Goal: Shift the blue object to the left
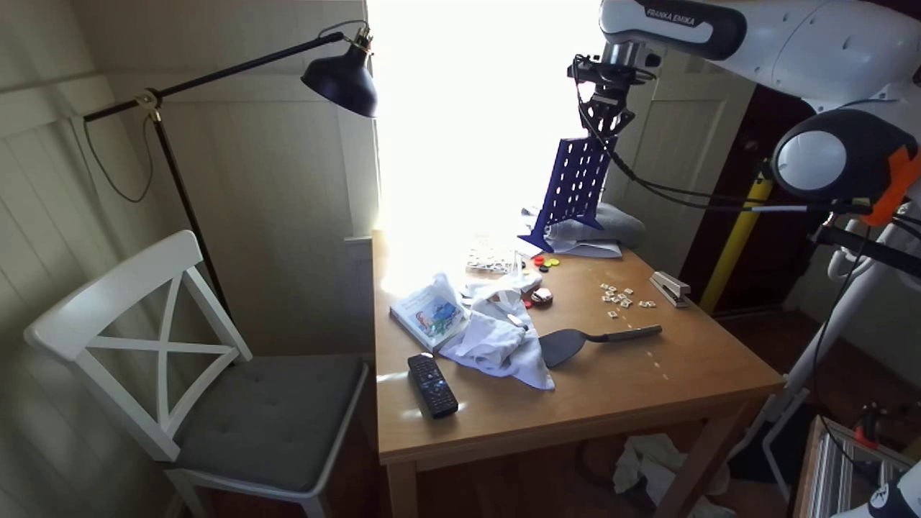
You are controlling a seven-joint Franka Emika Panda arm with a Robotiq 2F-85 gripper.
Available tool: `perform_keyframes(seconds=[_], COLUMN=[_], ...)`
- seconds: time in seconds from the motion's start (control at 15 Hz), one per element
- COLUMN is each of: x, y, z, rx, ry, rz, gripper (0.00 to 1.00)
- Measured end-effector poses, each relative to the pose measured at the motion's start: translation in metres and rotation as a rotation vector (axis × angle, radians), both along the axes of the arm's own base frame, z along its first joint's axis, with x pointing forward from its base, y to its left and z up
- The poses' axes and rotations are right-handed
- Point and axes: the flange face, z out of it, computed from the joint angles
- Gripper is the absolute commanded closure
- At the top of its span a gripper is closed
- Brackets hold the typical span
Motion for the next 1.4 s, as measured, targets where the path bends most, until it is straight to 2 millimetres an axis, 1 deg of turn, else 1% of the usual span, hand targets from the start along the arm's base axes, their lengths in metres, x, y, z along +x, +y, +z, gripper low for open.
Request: perform_keyframes(seconds=[0.2,0.4,0.53,0.6,0.67,0.73,0.93,1.0,1.2,1.27,1.4], x=[0.02,0.038,0.044,0.046,0.046,0.046,0.047,0.047,0.047,0.049,0.054], y=[0.069,0.14,0.176,0.188,0.194,0.197,0.194,0.194,0.196,0.201,0.222], z=[-0.006,-0.02,-0.028,-0.032,-0.036,-0.038,-0.04,-0.04,-0.042,-0.044,-0.053], rx=[0.036,0.061,0.073,0.074,0.07,0.07,0.07,0.07,0.071,0.069,0.052], ry=[0.043,0.084,0.111,0.126,0.144,0.149,0.152,0.152,0.155,0.159,0.176], rz=[0.162,0.328,0.438,0.491,0.544,0.555,0.549,0.548,0.565,0.601,0.7], gripper=[0.95,0.95,0.95,0.95,0.82,0.82,0.82,0.95,0.95,0.95,0.95])
